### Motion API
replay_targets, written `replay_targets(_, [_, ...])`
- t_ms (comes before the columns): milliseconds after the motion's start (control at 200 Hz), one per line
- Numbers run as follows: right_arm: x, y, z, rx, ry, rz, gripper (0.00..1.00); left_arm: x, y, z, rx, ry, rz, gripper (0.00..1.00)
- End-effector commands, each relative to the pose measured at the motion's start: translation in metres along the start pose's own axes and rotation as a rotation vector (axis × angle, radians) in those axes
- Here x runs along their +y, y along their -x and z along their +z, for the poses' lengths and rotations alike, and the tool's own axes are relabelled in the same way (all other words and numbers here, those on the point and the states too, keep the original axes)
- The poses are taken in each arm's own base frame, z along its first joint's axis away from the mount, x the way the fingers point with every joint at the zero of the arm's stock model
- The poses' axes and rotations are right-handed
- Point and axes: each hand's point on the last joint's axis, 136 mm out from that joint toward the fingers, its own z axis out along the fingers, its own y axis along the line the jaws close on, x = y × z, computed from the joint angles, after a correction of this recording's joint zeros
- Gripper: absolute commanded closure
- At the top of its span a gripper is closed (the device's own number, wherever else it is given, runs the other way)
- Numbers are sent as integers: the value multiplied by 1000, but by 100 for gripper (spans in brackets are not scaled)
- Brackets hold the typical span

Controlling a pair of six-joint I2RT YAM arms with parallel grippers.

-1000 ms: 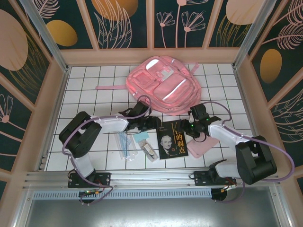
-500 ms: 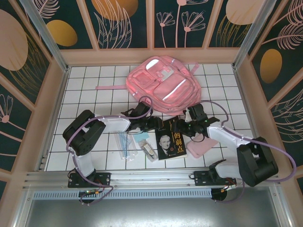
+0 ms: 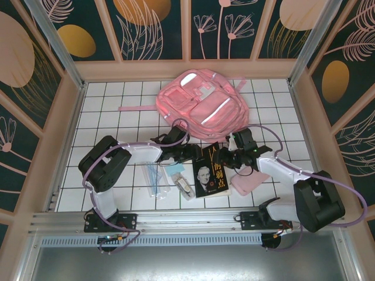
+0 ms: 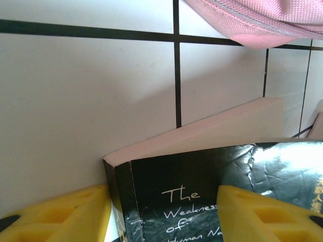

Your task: Pack the student bag

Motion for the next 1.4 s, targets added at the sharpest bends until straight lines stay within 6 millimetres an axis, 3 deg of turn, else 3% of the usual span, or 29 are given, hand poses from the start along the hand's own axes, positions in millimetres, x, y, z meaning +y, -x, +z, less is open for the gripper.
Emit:
replay_targets(0, [37,-2,-10,27,169,-27,58,-5,-1,12,5,-11,14,42])
replay_targets(115, [52,-6,-15,41,248,-36,53,-4,-1,13,6,-6,13,42])
replay_targets(235, [38,-9,-9,47,194,-19,51,-5,0,12,2,-6,19,42])
replay_targets(310, [34,-13,-6,62,184,-5,44,-5,0,12,4,-2,21,42])
replay_targets(465, [55,-15,-15,64,304,-39,31,-2,-1,11,3,8,23,42])
replay_targets(776, [70,-18,-18,73,364,-54,31,-5,1,9,0,7,26,42])
replay_targets(891, [59,-11,-18,41,253,-56,30,-5,1,9,0,7,27,42])
replay_targets(1246, [100,-32,-21,106,391,-92,22,-7,1,10,5,3,36,42])
replay_targets(1396, [83,-28,-10,86,260,-88,24,-8,2,8,0,-2,43,42])
